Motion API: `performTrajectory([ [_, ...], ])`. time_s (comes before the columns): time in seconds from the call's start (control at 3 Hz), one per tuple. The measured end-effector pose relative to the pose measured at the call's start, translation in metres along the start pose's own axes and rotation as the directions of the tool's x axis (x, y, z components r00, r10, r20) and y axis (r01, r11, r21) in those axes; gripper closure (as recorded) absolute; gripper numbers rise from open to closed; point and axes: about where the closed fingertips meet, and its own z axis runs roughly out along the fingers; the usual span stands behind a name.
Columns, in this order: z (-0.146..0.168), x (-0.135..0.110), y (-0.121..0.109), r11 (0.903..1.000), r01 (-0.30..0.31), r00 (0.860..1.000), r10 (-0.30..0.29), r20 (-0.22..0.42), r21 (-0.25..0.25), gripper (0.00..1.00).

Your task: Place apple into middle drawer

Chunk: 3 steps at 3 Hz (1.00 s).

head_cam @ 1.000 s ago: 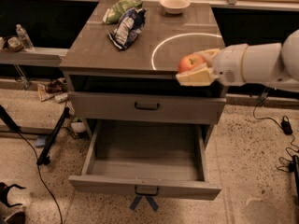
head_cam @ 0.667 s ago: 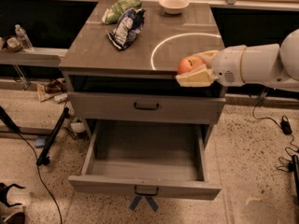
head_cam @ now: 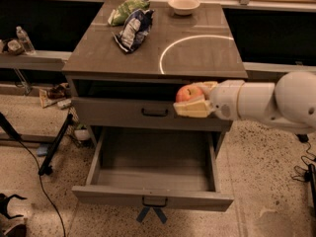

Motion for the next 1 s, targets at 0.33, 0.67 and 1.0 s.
performTrajectory([
  [0.33, 0.032, 0.060, 0.030, 0.9998, -0.009, 1.000, 0.009, 0.012, -0.019, 1.00],
  [0.67, 0.062, 0.098, 0.046, 0.9990, 0.025, 0.999, -0.023, 0.037, -0.037, 1.00],
  [1.0, 0.062, 0.098, 0.046, 0.9990, 0.025, 0.999, -0.023, 0.037, -0.037, 1.00],
])
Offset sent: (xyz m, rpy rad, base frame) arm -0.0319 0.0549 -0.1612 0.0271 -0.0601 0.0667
